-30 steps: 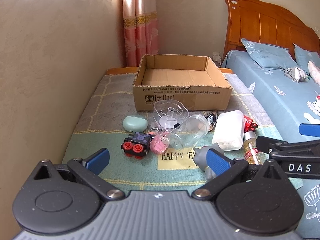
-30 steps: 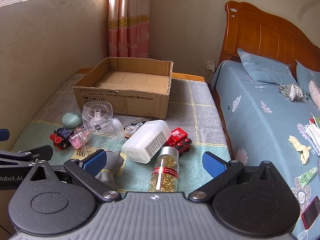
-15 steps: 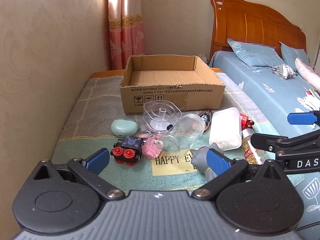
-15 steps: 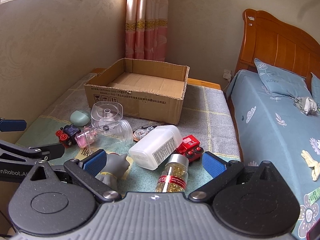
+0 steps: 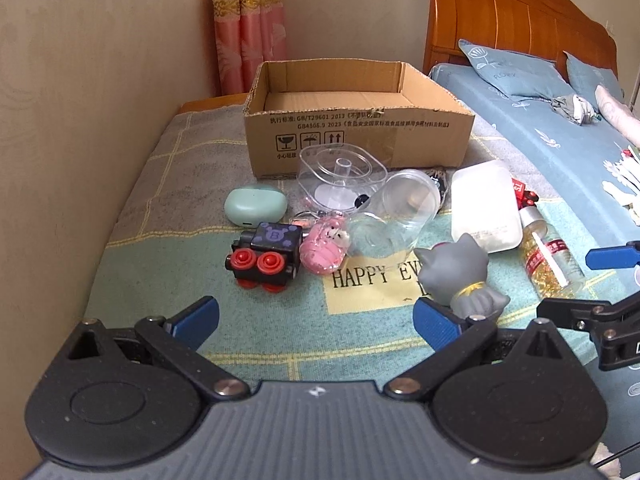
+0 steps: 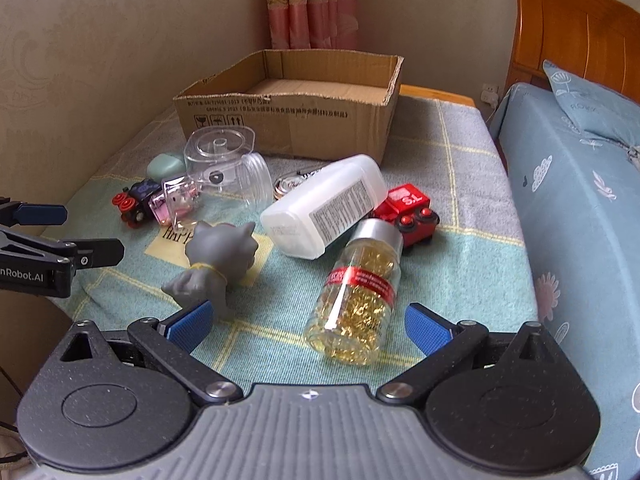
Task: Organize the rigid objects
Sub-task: 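Move both tools toward the cluttered items on the blanket, then grasp the red-black toy block with left tool while right tool grasps the gold capsule bottle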
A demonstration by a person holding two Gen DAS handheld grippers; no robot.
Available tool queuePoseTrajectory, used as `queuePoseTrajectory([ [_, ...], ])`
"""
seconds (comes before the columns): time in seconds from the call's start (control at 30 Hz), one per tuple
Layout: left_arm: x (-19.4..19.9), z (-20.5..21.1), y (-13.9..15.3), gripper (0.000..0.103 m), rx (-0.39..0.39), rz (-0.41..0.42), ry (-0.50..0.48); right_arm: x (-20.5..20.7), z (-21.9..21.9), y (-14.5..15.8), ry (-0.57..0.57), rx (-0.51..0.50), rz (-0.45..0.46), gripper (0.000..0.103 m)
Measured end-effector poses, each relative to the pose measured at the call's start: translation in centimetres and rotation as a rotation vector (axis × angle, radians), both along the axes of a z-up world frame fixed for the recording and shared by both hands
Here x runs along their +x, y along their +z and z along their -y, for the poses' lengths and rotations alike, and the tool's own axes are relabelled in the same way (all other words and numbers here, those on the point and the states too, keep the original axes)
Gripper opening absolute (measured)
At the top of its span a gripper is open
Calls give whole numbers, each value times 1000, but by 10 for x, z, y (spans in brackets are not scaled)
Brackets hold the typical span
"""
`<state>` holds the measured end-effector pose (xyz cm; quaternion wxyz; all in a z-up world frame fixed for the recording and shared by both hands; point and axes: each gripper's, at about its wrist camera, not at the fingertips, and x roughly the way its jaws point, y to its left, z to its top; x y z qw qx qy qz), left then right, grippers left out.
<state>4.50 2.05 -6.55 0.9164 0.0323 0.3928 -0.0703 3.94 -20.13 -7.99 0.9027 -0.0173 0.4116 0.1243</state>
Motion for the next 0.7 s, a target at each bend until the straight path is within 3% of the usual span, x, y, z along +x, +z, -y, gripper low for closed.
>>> queuePoseTrajectory([
  [0.17, 4, -5, -3, 102, -16, -7, 12, 1, -3, -9, 34, 49, -38, 103],
  [0.37, 10, -9, -4, 102, -30, -6, 23, -3, -14, -8, 162, 95, -100, 103],
  [0.5, 14, -11, -8, 102, -36, -14, 22, -3, -10, 2, 156, -10, -37, 103],
  [0.7, 19, -13, -14, 102, -25, -29, 33, 27, 16, 15, 144, -65, 94, 103],
])
